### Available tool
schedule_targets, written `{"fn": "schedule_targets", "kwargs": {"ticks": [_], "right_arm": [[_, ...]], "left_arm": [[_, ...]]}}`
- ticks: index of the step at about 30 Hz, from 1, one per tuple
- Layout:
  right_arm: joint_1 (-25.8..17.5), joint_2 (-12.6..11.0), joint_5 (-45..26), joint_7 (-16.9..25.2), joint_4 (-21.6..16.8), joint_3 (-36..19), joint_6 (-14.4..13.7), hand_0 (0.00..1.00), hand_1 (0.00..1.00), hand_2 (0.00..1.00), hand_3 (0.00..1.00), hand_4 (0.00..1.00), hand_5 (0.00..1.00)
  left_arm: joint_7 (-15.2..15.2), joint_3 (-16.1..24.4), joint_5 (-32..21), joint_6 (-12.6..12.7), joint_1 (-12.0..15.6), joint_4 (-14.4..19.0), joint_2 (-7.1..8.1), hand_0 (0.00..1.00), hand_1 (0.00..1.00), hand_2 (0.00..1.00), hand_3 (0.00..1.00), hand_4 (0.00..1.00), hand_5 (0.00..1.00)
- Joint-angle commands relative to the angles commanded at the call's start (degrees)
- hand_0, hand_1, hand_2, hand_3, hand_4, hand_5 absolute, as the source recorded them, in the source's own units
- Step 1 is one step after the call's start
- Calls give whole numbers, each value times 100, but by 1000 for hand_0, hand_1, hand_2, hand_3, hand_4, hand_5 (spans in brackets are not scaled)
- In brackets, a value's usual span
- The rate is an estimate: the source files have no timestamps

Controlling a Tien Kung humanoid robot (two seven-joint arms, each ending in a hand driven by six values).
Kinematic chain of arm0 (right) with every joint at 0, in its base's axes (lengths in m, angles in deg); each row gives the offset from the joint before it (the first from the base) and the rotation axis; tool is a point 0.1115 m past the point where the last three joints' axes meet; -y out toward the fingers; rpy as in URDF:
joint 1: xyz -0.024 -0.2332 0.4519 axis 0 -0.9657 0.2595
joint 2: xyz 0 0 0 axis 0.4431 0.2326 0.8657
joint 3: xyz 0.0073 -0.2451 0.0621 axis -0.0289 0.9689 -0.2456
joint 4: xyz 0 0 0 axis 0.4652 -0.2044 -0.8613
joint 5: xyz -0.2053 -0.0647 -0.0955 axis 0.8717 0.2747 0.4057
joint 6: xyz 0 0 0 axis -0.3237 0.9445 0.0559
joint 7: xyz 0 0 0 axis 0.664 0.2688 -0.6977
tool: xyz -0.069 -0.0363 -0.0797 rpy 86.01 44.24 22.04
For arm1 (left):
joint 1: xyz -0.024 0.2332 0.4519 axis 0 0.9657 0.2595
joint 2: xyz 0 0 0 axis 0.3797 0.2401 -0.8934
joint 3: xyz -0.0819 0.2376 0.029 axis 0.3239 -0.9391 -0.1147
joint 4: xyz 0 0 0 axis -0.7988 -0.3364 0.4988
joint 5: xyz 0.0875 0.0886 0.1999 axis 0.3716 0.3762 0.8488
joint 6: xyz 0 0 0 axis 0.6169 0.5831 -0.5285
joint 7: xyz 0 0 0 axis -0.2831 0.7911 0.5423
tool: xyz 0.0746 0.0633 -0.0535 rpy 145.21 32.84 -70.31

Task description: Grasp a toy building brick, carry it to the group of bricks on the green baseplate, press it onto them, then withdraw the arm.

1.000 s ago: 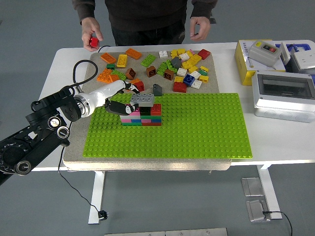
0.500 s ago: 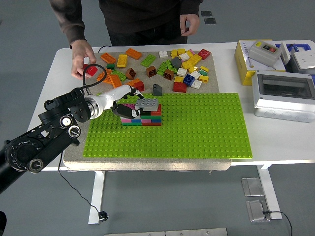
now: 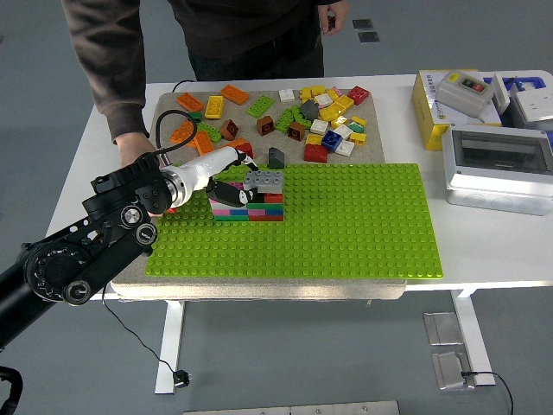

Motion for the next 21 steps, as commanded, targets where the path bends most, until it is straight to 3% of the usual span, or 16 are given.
{"fn": "schedule_targets", "kwargs": {"ticks": [21], "right_arm": [[11,12,-46,19,0,94,6,735,788,784,673,380,756]], "left_arm": [[-28,-168,-108,84,-94,-323,-95,901,923,922,576,579,285]]}}
